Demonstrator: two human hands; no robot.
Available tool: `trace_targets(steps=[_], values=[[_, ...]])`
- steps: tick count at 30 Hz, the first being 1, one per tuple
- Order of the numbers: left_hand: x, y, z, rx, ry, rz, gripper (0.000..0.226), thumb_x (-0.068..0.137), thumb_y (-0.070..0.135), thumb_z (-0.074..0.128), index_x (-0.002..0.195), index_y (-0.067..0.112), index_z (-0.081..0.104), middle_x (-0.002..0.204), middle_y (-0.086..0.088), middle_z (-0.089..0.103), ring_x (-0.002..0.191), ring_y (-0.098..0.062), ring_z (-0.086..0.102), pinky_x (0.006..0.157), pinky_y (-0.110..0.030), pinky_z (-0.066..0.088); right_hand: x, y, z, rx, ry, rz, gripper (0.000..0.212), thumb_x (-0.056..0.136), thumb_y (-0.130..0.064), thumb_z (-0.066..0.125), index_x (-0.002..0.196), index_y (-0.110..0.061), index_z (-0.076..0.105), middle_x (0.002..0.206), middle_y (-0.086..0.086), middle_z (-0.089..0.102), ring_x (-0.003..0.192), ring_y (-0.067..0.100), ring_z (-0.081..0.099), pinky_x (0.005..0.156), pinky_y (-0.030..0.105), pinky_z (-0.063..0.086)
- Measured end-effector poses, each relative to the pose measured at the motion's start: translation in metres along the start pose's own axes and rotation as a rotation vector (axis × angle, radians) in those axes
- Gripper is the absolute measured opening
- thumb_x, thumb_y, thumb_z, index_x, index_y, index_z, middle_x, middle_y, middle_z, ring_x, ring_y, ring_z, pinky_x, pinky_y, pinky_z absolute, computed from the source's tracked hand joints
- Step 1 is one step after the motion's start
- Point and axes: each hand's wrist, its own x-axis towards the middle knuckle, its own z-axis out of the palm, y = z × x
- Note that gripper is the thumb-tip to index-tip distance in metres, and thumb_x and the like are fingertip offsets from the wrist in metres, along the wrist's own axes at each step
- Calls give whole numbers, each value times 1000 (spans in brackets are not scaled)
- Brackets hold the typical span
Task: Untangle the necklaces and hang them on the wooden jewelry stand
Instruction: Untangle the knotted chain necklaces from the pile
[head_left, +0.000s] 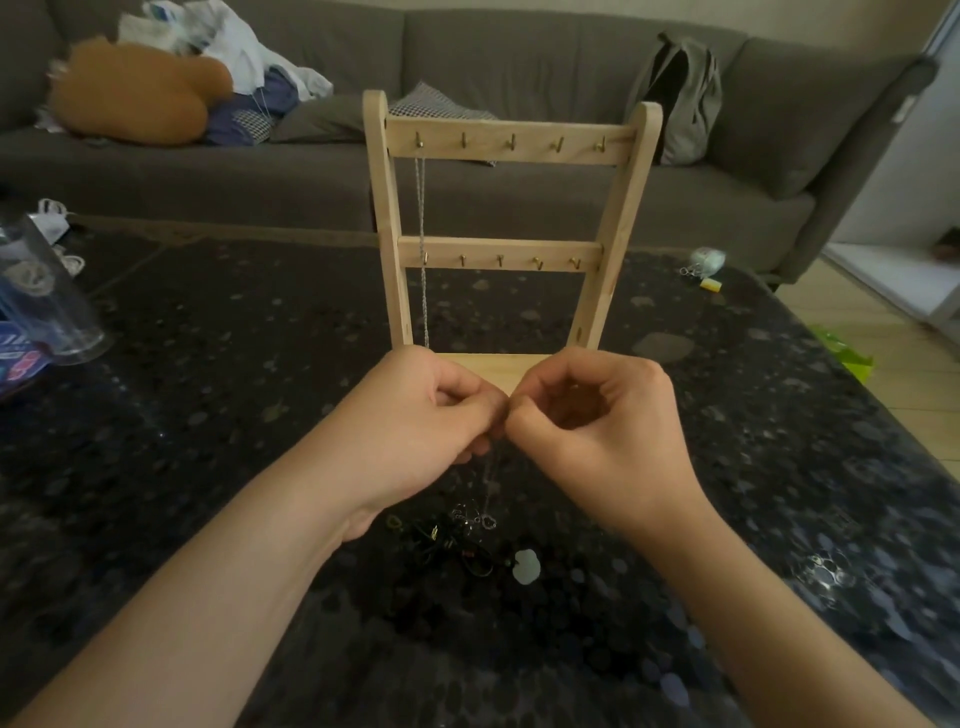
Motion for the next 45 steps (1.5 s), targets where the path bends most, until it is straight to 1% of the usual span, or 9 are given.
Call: trace_targets(steps=[4,8,13,23,28,31,36,40,45], values=[[-5,2,4,102,-12,4,24,107,31,64,95,24,84,83,0,81,87,-16,78,98,-52,61,-5,2,-1,-228,16,-156,11,81,-16,80,76,-23,73,67,-12,68,64,11,69,58,29,57],[-7,5,10,189,-86,-7,40,111,42,51,105,10,74,82,-8,61,78,-24,55,93,-65,54,-9,2,-1,-355,13,-261,10,85,-17,76,81,-22,69,72,-14,62,68,8,62,61,30,55],[-5,5,10,180,-115,-49,38,111,37,47,108,11,75,109,-16,75,108,-33,69,105,-59,53,-9,3,-4,-340,-4,-273,10,86,-15,76,84,-20,68,75,-12,63,69,8,64,61,29,56],[-2,2,14,102,-121,-142,32,111,31,50,111,12,76,107,-6,81,102,-14,77,102,-39,56,-7,6,-10,-549,-145,-418,13,93,-23,61,88,-15,71,76,-4,65,60,19,61,53,41,55],[-2,3,15,79,-136,-164,31,110,34,54,108,14,77,104,-8,82,109,-24,75,105,-49,56,-6,6,-11,-643,-145,-460,8,89,-21,66,82,-16,66,72,-5,59,53,20,54,47,41,52],[-2,4,13,83,-161,-166,34,110,34,54,107,12,80,106,-9,82,111,-24,74,107,-50,54,-5,8,-10,-569,-115,-392,9,87,-21,68,79,-17,66,69,-7,59,55,17,57,51,40,53],[-1,4,11,18,-139,-174,27,108,33,58,110,17,80,109,-5,82,105,-14,76,107,-49,55,-3,7,-8,-288,-24,-138,13,78,-18,77,70,-22,68,58,-10,63,56,11,63,54,15,44],[-1,5,9,-71,-81,-144,24,108,33,60,108,22,82,113,0,81,115,-16,73,109,-50,55,-3,1,-3,53,-35,106,12,83,-20,74,74,-13,72,64,3,69,58,23,65,53,33,51],[-4,9,7,-229,-108,-47,29,113,26,53,114,15,80,107,-2,83,110,-17,78,111,-48,53,-1,-2,0,424,-36,322,23,98,-8,64,77,-13,71,62,-1,65,56,16,58,54,28,46]])
